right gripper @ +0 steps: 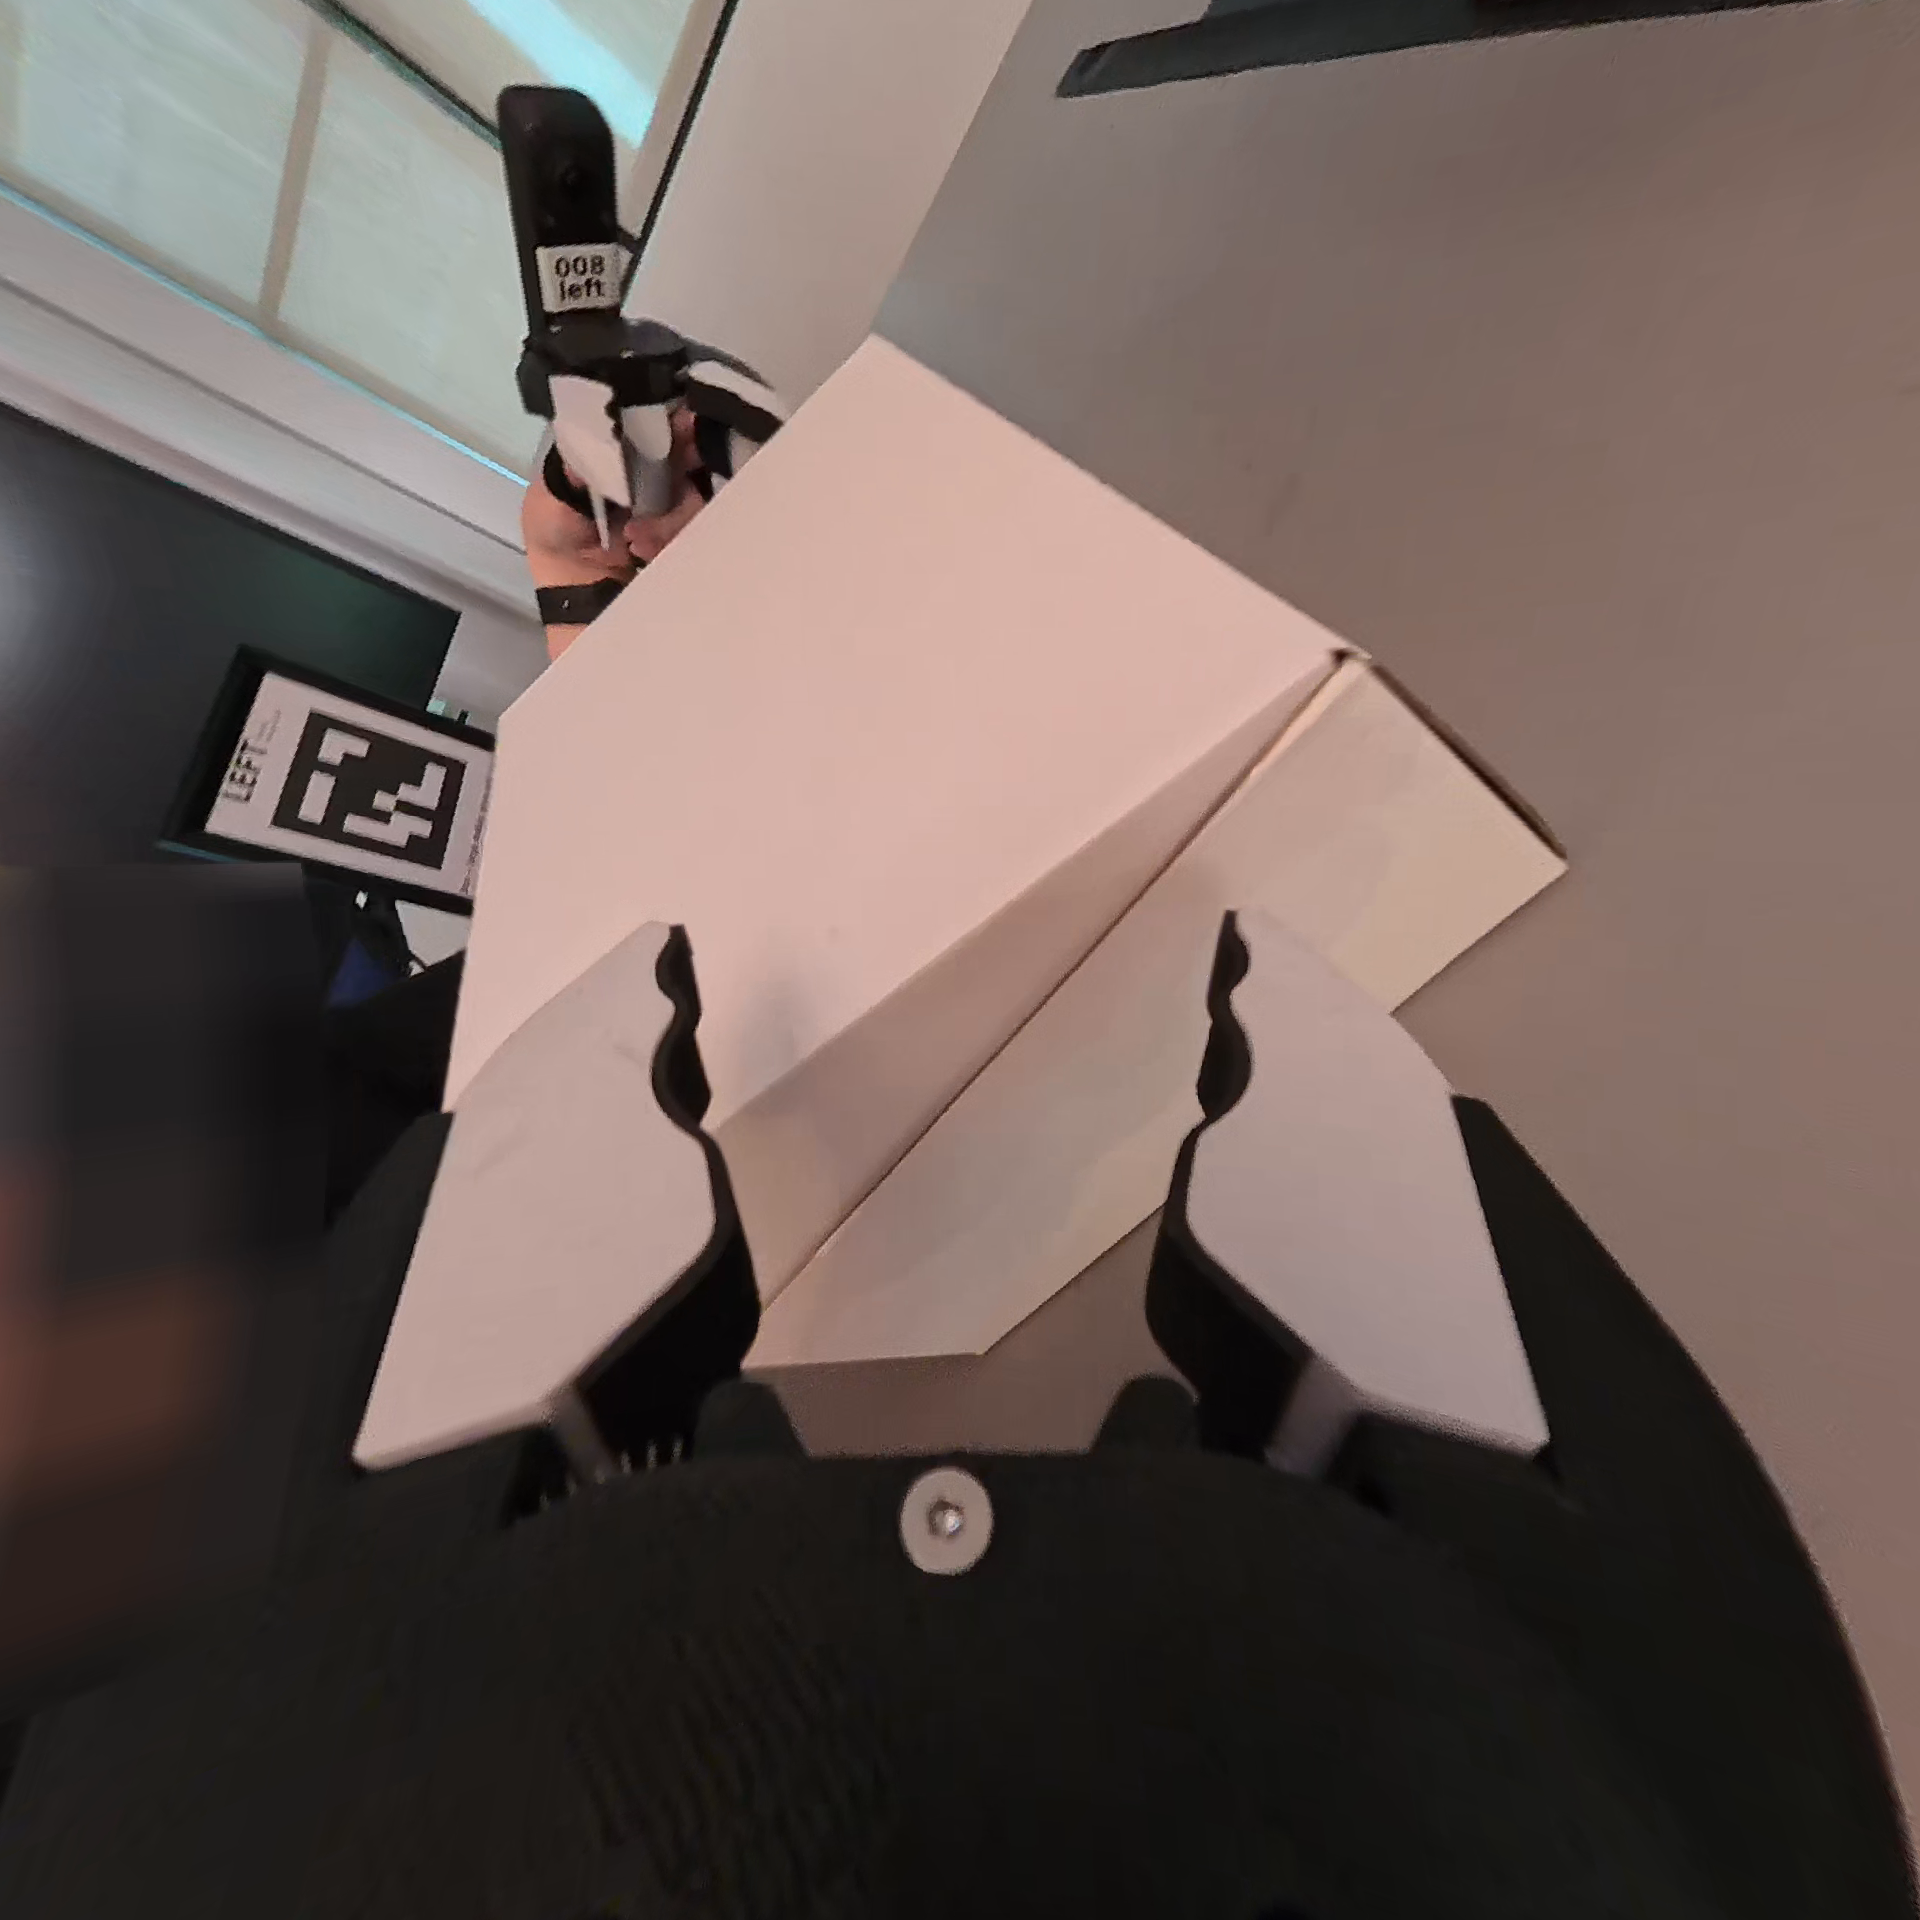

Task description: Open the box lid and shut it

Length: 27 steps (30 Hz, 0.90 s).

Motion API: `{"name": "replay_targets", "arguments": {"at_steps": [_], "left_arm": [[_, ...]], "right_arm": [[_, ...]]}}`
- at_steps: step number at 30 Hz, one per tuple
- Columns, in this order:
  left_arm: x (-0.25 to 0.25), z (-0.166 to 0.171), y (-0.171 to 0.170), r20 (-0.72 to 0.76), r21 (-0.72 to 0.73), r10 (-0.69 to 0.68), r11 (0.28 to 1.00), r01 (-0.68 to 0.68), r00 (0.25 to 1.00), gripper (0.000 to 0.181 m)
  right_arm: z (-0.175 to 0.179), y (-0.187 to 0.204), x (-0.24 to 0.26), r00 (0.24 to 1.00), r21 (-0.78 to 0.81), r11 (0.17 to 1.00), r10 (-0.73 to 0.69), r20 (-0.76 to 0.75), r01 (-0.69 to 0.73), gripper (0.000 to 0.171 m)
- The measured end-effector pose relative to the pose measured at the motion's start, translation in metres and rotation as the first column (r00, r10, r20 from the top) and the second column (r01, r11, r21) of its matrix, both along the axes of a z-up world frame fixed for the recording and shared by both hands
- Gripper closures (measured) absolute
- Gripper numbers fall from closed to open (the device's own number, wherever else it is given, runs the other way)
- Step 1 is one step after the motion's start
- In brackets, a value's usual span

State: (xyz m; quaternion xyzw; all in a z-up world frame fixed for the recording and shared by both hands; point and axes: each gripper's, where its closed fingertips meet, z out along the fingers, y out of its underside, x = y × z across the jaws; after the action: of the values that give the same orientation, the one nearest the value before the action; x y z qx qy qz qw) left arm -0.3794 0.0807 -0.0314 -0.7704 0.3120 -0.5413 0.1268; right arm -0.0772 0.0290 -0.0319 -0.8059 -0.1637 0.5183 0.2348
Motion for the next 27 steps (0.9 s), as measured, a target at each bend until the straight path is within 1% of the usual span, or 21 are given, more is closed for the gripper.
{"name": "replay_targets", "arguments": {"at_steps": [2,5,8,11,13,15,16,18,19,21,22,24,25,26,27], "left_arm": [[0.0,0.008,-0.004,-0.009,0.046,-0.005,0.999,0.006,1.0,0.096],[-0.001,0.031,-0.005,-0.006,0.162,0.04,0.986,-0.039,0.999,0.099],[-0.013,0.054,-0.008,-0.026,0.297,0.163,0.943,-0.148,0.986,0.098],[-0.025,0.063,-0.033,-0.033,0.338,0.28,0.907,-0.253,0.96,0.098],[-0.031,0.052,-0.058,-0.057,0.389,0.343,0.872,-0.296,0.937,0.099],[-0.032,0.033,-0.089,-0.079,0.43,0.373,0.849,-0.306,0.924,0.097],[-0.03,0.024,-0.104,-0.079,0.449,0.391,0.835,-0.317,0.917,0.097],[-0.023,0.005,-0.121,-0.077,0.477,0.447,0.801,-0.361,0.891,0.1],[-0.016,-0.004,-0.128,-0.087,0.482,0.46,0.796,-0.367,0.883,0.102],[0.001,-0.019,-0.14,-0.098,0.475,0.459,0.801,-0.363,0.883,0.099],[0.01,-0.021,-0.142,-0.084,0.48,0.464,0.794,-0.372,0.882,0.099],[0.013,-0.022,-0.131,-0.06,0.535,0.555,0.719,-0.443,0.83,0.1],[0.014,-0.022,-0.125,-0.05,0.555,0.587,0.689,-0.466,0.808,0.105],[0.016,-0.022,-0.121,-0.049,0.559,0.608,0.675,-0.483,0.792,0.107],[0.02,-0.023,-0.119,-0.048,0.552,0.607,0.678,-0.486,0.793,0.109]], "right_arm": [[0.011,-0.005,-0.001,1.0,0.057,0.998,0.021,-0.02,-0.02,0.076],[0.035,-0.009,-0.001,0.997,0.167,0.986,0.027,-0.074,-0.014,0.075],[0.063,-0.005,0.002,0.996,0.314,0.948,-0.027,-0.088,0.053,0.075],[0.089,-0.007,-0.001,0.997,0.467,0.88,-0.075,-0.035,0.083,0.075],[0.097,-0.013,-0.006,0.996,0.519,0.853,-0.084,0.017,0.063,0.075],[0.097,-0.018,-0.007,0.992,0.518,0.853,-0.109,0.059,0.063,0.075],[0.098,-0.022,-0.007,0.991,0.519,0.852,-0.12,0.059,0.072,0.075],[0.105,-0.031,-0.007,0.988,0.549,0.827,-0.152,0.012,0.121,0.075],[0.11,-0.037,-0.007,0.985,0.575,0.805,-0.169,-0.019,0.149,0.075],[0.117,-0.048,-0.003,0.978,0.617,0.766,-0.208,-0.028,0.18,0.075],[0.12,-0.053,-0.001,0.971,0.638,0.744,-0.237,-0.029,0.201,0.075],[0.121,-0.065,0.003,0.954,0.667,0.708,-0.299,-0.014,0.231,0.075],[0.121,-0.071,0.004,0.943,0.68,0.689,-0.333,-0.012,0.252,0.075],[0.119,-0.077,0.005,0.928,0.687,0.67,-0.373,-0.016,0.281,0.076],[0.115,-0.083,0.006,0.911,0.694,0.65,-0.412,-0.021,0.309,0.076]]}}
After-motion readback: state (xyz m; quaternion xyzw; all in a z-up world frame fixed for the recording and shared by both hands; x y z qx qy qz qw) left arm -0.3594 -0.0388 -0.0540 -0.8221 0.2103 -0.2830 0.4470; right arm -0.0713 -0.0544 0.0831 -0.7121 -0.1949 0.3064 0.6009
